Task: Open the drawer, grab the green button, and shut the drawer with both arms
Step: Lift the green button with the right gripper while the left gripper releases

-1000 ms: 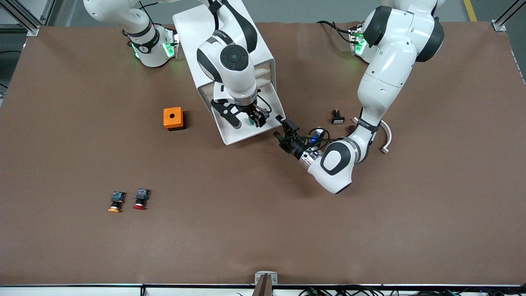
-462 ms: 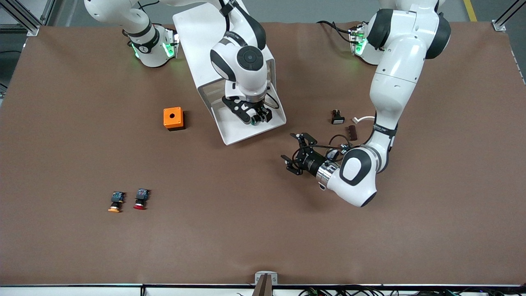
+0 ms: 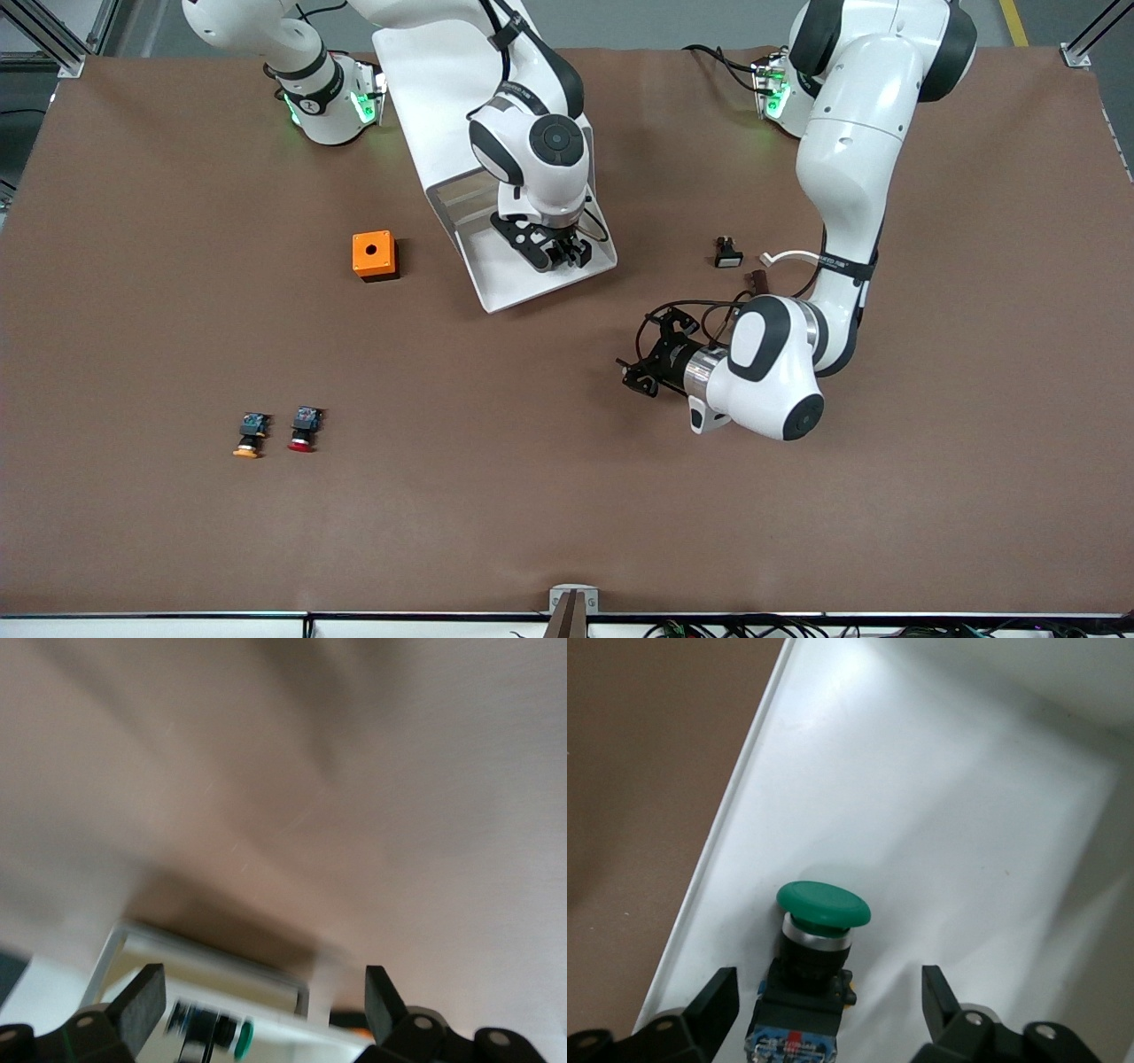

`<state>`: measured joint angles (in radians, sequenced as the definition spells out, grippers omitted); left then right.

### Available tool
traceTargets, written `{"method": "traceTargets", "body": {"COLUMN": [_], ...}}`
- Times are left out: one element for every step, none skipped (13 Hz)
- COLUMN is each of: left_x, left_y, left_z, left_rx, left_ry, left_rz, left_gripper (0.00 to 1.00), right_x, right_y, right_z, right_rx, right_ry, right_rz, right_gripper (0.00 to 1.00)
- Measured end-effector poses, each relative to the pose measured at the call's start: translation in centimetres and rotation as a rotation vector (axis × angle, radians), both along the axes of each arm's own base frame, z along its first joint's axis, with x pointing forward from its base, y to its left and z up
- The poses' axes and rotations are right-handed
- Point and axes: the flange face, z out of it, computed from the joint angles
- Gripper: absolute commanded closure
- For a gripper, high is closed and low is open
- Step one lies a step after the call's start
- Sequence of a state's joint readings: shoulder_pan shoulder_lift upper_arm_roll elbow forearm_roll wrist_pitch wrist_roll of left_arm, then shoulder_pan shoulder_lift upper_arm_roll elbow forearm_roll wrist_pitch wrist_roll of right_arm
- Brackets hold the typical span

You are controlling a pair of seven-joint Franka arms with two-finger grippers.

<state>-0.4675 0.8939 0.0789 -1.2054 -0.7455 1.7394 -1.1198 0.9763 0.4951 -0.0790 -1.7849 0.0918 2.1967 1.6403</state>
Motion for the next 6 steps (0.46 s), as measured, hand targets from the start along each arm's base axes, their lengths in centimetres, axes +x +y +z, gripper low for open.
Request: {"method": "traceTargets", "body": {"left_x": [0.2,0.3,0.1,-0.2,-0.7,-1.4], "left_y": [-0.8,-1.8,-2.9,-4.3,-5.4,-6.4], "left_z": [0.8,1.5,2.1,2.5,2.7,2.5], "left_rx": [0.032,0.062,0.089,0.112,0.13,0.147], "left_ry": [-0.079,-0.153,-0.217,-0.275,-0.315,-0.338], "left_rz": [-0.019,-0.041,-0.065,-0.092,-0.117,-0.145], "left_gripper": [0.01,0.01,0.01,0.01,0.01,0.01], "right_x": [0.1,0.2,0.2,0.2,0.2,0.2], "right_y": [0.1,0.2,0.3,0.3,0.3,0.4], "right_z": [-0.1,-0.2,-0.3,-0.3,-0.2,-0.2], "right_rx": [0.0,0.0,-0.001,0.0,0.001,0.002], "right_ry": [-0.001,-0.001,-0.001,-0.001,-0.002,-0.003], "right_rz": [0.0,0.0,0.0,-0.001,-0.001,0.0], "right_gripper": [0.57,0.72,0.86,0.97,1.0,1.0]}}
